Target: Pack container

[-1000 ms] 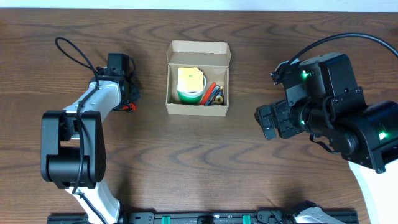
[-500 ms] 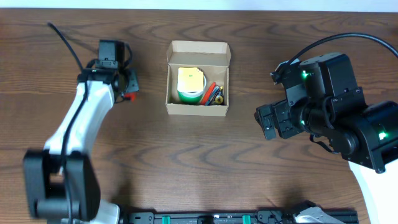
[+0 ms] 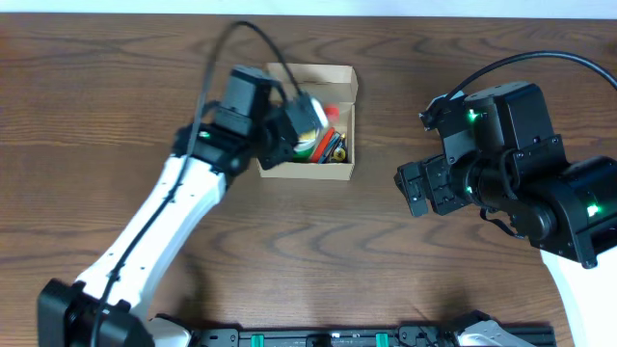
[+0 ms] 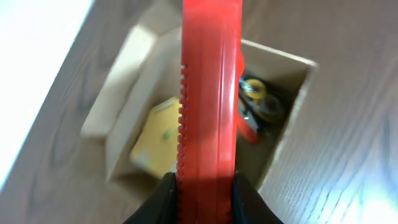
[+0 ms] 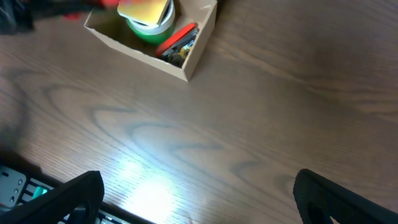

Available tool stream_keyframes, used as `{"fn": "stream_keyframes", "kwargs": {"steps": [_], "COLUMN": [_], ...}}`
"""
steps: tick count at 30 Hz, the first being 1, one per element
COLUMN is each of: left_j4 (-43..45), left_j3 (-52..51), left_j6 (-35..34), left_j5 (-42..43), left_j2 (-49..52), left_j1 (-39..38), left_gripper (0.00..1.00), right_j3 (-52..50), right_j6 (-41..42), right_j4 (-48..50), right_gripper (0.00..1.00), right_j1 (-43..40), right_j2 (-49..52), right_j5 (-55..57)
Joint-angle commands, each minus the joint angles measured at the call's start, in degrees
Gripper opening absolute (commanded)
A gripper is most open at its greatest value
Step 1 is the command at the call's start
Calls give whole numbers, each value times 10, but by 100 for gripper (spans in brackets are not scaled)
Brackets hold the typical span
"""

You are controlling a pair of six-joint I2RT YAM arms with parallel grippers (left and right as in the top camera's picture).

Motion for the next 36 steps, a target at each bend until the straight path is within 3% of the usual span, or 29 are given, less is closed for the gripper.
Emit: {"fn": "stream_keyframes", "kwargs": {"steps": [1, 10, 11, 12, 14, 17, 22, 26, 30, 33, 35, 36], "left_j4": [2, 3, 3, 4, 8, 26, 54, 70, 85, 114, 124, 128], "left_j3": [1, 1, 1, 1, 1, 1, 2, 2, 2, 2, 4, 4], "left_j6": [132, 159, 159, 159, 158, 158, 110, 6, -92, -200, -264, -283], "left_j5": [-12, -29, -31, -31, -31, -46, -80, -113, -152, -146, -125, -110], "left_j2": [28, 79, 81, 83, 83, 82, 77, 48, 4, -16, -18, -18], "left_j1": [-22, -35, -35, -35, -35, -35, -35, -35, -26, 13, 53, 71], "left_gripper": [6, 8, 13, 29, 37, 61, 60, 61, 52, 24, 14, 14], "right_j3": [0, 0, 0, 0, 0, 0, 0, 0, 0, 0, 0, 0], "right_j6": [-7, -7, -7, -7, -7, -7, -7, -7, -7, -7, -7, -7], "right_j4": [-1, -1, -1, -1, -1, -1, -1, -1, -1, -1, -1, -1], "right_gripper": [99, 99, 99, 99, 99, 99, 99, 99, 99, 99, 99, 99], "right_j1": [-4, -4, -4, -4, -4, -4, -4, -4, -4, -4, -4, -4], "right_j2": [-5, -5, -5, -5, -5, -5, -5, -5, -5, -5, -5, -5], "right_j5": [2, 2, 2, 2, 2, 2, 2, 2, 2, 2, 2, 2]}}
